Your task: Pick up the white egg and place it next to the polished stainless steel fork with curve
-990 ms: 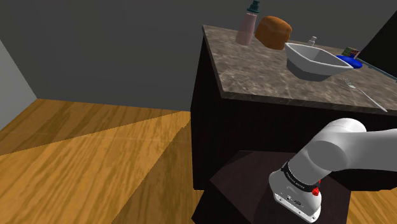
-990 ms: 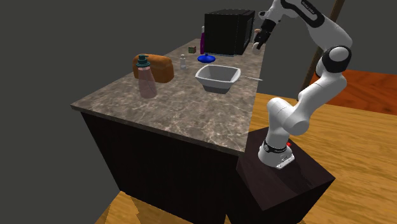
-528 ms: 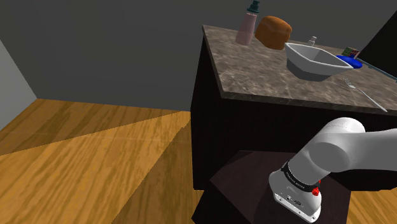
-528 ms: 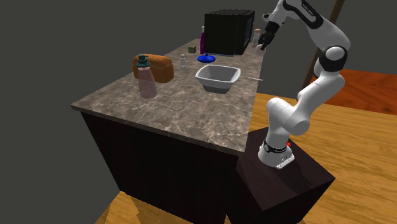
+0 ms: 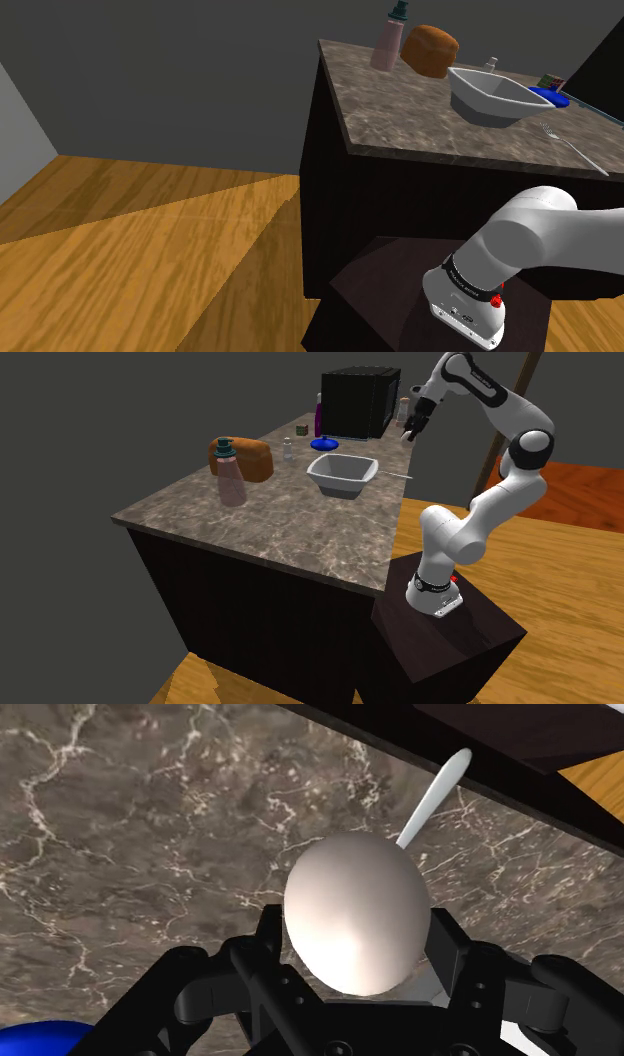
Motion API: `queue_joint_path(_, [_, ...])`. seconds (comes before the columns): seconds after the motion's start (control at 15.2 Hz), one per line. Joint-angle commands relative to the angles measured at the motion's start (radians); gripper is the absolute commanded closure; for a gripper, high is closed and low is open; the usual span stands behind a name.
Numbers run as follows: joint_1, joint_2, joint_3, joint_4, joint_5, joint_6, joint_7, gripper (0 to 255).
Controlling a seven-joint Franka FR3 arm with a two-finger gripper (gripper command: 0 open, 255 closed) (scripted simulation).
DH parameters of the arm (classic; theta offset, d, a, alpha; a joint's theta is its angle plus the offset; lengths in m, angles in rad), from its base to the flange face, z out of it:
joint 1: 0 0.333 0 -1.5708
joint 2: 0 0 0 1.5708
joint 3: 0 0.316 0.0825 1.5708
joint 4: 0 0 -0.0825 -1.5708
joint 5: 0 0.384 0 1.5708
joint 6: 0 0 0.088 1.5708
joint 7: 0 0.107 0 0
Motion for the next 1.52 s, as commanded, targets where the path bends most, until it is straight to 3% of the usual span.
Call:
queue_joint_path(0.0, [-0.013,-0.015,-0.002,-0.036,-0.008,0.022,-0.001,255])
queue_joint_path(0.86, [-0.085,-0.104,-0.039,-0.245,-0.073,0.152,-0.012,255])
queue_joint_path(1.32, [-0.085,-0.104,-0.039,-0.245,-0.073,0.152,-0.012,255])
queue_joint_path(1.39, [-0.085,-0.104,-0.039,-0.245,-0.073,0.152,-0.012,0])
queue_joint_path(1.45, [-0.085,-0.104,-0.039,-0.245,-0.073,0.152,-0.012,0])
